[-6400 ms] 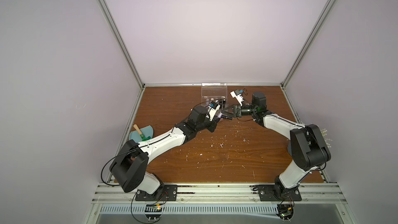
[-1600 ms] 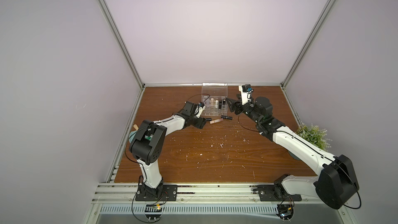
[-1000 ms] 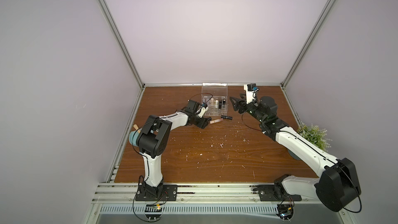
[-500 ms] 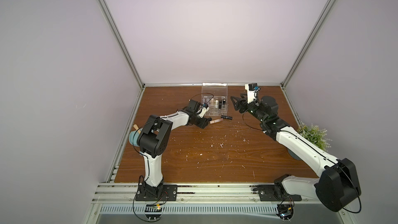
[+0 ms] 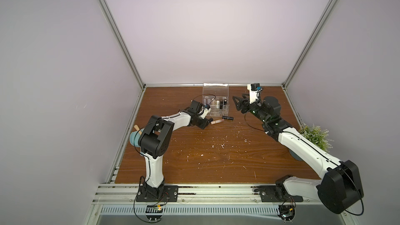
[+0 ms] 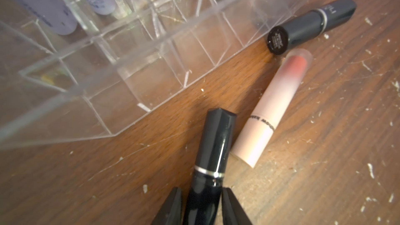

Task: Arrange the lipsticks in the organizer
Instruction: Pick up the lipstick at the center of the board.

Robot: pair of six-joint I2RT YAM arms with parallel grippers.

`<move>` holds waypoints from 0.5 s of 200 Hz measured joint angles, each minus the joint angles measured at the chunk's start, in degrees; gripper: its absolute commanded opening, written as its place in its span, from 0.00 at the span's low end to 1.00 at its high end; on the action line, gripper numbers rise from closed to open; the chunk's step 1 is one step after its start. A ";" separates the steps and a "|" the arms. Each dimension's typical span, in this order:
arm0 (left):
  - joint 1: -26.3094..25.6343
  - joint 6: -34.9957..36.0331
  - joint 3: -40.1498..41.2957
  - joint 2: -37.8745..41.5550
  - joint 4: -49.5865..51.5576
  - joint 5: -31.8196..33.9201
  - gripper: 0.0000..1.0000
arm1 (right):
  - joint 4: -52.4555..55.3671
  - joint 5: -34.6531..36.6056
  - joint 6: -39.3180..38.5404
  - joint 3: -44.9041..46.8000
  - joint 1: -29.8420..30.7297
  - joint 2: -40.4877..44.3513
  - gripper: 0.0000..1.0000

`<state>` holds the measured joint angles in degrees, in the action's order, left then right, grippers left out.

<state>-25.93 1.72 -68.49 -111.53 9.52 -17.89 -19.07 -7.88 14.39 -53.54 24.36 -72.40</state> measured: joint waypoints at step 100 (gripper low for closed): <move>-2.38 -2.82 9.64 8.61 0.11 1.03 0.19 | 0.07 -1.01 0.15 0.00 -0.20 0.83 0.70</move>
<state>-28.32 -1.10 -58.85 -102.91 9.63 -16.86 -19.00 -8.88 14.55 -53.54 24.16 -71.57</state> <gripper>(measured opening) 0.240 0.696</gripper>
